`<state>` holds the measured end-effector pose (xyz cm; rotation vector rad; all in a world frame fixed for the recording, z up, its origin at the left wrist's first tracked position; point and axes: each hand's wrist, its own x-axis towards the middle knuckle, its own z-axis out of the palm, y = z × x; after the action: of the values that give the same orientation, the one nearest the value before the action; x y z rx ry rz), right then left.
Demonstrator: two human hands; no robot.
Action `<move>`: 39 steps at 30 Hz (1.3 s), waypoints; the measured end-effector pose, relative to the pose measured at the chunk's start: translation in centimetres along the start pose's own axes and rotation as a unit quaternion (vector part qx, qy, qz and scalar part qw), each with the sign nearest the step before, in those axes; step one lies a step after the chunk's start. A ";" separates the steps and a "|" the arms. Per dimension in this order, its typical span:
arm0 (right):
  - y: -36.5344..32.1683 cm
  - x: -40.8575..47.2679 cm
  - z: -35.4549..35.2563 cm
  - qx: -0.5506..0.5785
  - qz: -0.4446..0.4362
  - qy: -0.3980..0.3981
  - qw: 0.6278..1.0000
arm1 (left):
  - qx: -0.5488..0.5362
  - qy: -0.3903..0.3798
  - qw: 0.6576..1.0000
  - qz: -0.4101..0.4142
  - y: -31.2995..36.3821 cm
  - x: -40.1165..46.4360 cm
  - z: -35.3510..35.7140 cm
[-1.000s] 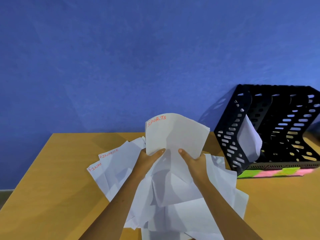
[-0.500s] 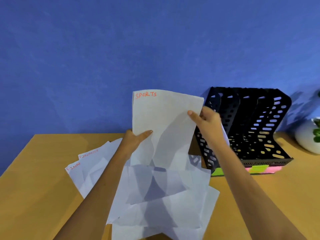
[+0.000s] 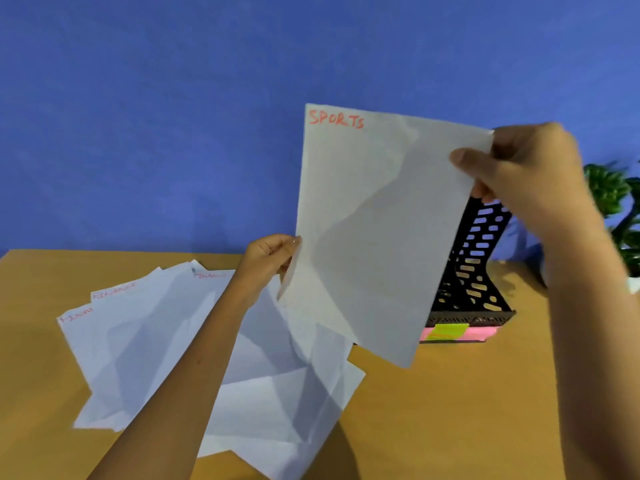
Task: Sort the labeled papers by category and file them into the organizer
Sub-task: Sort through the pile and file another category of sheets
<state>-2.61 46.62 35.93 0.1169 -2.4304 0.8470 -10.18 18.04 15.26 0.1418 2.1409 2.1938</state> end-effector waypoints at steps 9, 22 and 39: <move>7.7 0.2 -13.7 -0.126 0.074 0.046 0.988 | 0.054 -0.069 0.994 -0.072 -7.1 -0.5 11.1; 11.3 -1.6 -0.4 -0.223 -0.006 0.124 0.967 | 0.332 -0.161 0.929 -0.046 -8.8 -0.8 16.7; 16.9 -7.5 12.6 -0.210 0.094 -0.008 0.973 | 0.319 -0.167 0.930 -0.077 -9.4 -1.4 16.2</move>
<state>-6.64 51.83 14.52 -0.2695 -2.6065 0.3911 -7.03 34.22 6.18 0.3375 2.4549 1.2110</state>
